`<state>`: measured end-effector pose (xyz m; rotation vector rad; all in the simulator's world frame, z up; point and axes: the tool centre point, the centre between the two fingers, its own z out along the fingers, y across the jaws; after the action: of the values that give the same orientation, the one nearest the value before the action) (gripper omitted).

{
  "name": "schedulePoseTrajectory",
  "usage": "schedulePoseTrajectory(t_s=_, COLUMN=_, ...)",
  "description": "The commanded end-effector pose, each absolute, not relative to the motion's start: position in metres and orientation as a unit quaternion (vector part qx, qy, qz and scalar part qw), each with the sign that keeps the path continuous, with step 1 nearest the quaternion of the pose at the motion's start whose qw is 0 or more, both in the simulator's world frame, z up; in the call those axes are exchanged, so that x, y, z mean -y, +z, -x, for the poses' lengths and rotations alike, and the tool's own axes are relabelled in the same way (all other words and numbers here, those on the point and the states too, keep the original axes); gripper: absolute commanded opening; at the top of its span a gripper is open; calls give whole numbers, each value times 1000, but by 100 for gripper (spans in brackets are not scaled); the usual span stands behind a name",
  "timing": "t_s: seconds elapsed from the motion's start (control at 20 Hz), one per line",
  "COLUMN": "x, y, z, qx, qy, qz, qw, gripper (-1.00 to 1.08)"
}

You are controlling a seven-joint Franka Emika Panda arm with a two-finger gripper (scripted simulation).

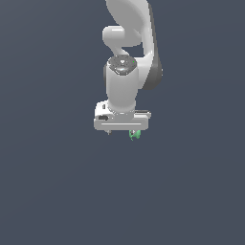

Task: Pick up the object and move it to a goal position.

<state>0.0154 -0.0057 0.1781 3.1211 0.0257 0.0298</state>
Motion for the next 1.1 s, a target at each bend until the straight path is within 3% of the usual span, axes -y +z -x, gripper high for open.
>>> schedulePoseTrajectory(t_s=0.0, x=6, y=178, z=-15, qx=-8, qy=10, qz=-1000, qw=10, gripper=100)
schedulePoseTrajectory(t_s=1.05, x=4, y=168, z=-8, qx=-8, qy=3, qz=-1000, qw=10, gripper=100)
